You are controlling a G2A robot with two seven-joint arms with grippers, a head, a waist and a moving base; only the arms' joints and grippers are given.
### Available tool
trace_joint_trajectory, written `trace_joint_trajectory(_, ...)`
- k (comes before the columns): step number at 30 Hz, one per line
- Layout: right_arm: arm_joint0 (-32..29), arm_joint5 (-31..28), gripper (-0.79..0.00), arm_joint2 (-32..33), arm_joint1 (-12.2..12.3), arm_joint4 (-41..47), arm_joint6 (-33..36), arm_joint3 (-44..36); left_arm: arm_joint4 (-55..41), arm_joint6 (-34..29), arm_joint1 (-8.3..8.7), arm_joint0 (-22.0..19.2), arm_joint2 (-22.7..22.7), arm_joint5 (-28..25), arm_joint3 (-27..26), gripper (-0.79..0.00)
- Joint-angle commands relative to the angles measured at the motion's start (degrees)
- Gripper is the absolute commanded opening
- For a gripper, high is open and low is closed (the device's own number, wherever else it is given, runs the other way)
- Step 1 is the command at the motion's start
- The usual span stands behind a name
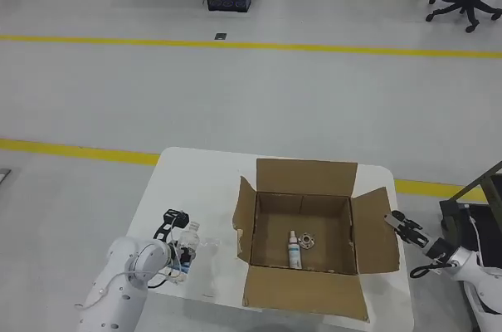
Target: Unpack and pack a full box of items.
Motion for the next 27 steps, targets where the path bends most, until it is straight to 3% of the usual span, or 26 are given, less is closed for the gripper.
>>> trace_joint_trajectory(1, 0.1, -0.04, -0.785, -0.05, 0.03, 0.16, 0.05, 0.07, -0.54, 1.46, -0.04, -0.41, 0.44, 0.05, 1.12, -0.785)
trace_joint_trajectory(16, 1.42, 0.19, -0.785, -0.55, 0.32, 1.12, 1.16, 0.73, 0.72, 11.49, 0.01, -1.75, 1.84, 3.86, 12.78, -0.785)
trace_joint_trajectory(27, 2.09, 0.01, -0.785, -0.93, 0.53, 1.45, 1.78, 1.32, 0.35, 12.99, 0.07, -2.27, 2.67, 5.31, 14.06, -0.785)
